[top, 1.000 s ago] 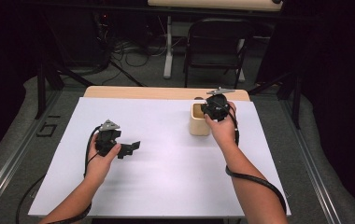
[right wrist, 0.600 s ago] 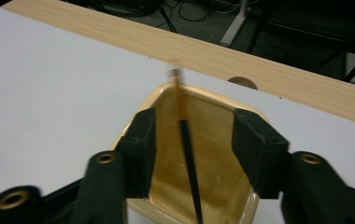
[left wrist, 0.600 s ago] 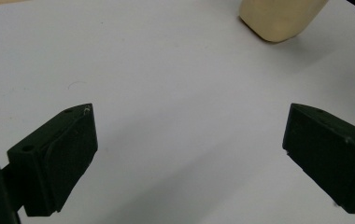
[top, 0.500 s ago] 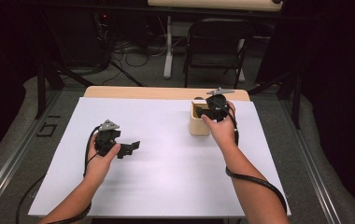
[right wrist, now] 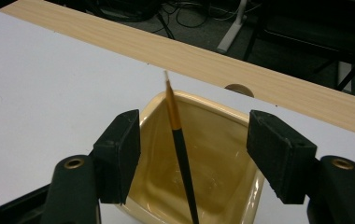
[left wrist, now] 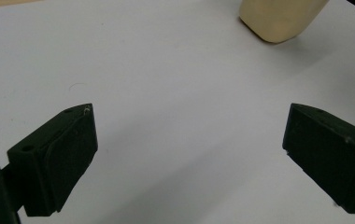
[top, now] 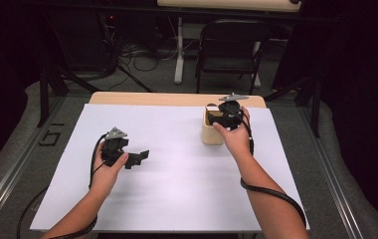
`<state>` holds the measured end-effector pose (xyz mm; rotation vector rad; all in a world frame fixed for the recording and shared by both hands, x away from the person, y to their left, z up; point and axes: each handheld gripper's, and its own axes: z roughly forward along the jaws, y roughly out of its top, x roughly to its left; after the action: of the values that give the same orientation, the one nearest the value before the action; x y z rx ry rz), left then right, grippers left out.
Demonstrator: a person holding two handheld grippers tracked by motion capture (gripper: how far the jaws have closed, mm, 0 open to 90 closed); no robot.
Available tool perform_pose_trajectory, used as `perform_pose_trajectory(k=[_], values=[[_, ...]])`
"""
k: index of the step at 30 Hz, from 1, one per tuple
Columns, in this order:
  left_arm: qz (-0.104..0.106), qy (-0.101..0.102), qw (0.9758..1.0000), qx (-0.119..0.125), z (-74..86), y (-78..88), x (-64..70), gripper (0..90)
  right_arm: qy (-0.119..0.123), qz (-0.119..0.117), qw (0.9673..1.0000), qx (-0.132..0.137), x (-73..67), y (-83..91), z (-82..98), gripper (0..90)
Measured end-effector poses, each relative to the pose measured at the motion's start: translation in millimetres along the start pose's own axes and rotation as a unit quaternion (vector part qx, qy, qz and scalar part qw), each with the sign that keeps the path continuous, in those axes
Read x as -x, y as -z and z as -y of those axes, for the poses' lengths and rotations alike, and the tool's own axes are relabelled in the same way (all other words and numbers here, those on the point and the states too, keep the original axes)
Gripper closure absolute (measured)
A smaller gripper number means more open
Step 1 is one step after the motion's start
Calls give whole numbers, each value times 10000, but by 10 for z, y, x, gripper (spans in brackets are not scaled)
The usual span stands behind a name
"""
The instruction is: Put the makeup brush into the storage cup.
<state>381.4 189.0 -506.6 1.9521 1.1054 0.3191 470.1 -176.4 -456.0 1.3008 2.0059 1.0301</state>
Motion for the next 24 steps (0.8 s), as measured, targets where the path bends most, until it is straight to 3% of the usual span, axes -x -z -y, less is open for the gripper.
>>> perform_pose_trajectory(k=[11, 24], values=[[-11, 7, 10000, 4, -11, 15, -5, 37, -35, -107, 9999, 93, -46, 3, 1, 255], [-5, 8, 10000, -10, -16, 20, -5, 37, -60, -147, 9998, 93, -54, 15, 8, 236]])
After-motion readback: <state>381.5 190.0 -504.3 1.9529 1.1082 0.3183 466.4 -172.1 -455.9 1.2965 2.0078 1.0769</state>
